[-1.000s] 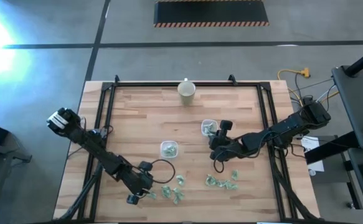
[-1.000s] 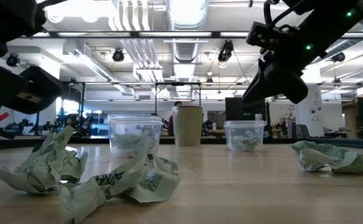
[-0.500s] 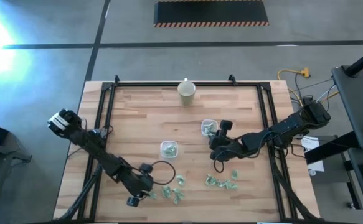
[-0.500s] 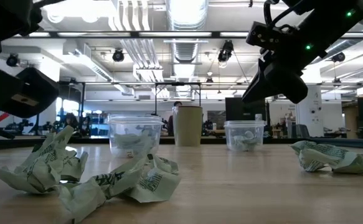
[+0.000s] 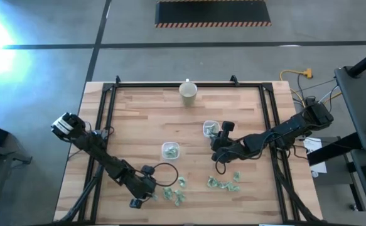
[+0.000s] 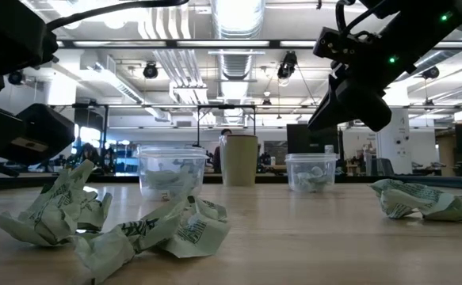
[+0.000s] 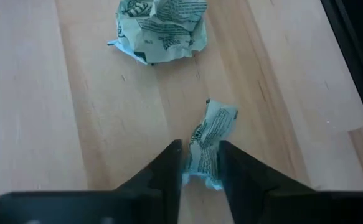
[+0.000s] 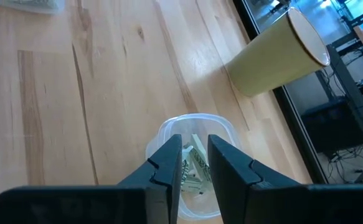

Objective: Pick and place Stevia / Truvia into bins
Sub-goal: Put the green stevia packet into the left transparent container

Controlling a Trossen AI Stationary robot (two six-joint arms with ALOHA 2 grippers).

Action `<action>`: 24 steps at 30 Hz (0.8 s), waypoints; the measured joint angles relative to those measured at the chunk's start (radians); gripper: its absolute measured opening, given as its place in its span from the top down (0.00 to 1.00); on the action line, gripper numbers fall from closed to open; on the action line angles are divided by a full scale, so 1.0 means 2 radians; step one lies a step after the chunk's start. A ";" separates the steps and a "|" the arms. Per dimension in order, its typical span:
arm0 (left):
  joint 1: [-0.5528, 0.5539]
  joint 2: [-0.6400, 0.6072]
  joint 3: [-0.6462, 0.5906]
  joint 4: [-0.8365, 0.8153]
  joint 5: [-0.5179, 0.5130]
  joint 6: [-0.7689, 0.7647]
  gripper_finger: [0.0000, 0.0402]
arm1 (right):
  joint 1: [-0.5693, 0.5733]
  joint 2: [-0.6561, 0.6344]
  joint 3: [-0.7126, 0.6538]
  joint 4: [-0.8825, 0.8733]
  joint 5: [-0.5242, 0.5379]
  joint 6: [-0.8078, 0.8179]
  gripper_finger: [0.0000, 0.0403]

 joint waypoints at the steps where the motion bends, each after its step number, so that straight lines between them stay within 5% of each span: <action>1: 0.000 0.000 0.000 -0.001 0.000 0.001 0.83 | 0.000 0.000 0.000 0.000 0.000 0.000 0.83; 6: 0.000 -0.001 0.000 -0.001 0.004 0.004 0.98 | 0.000 0.000 0.000 0.000 0.000 0.000 0.83; 12: 0.000 -0.015 0.001 -0.012 -0.018 0.026 0.98 | 0.000 0.000 0.000 0.000 0.000 0.000 0.83; 24: 0.036 -0.110 0.004 -0.066 -0.277 0.179 1.00 | 0.000 0.000 0.000 0.002 0.000 0.000 0.83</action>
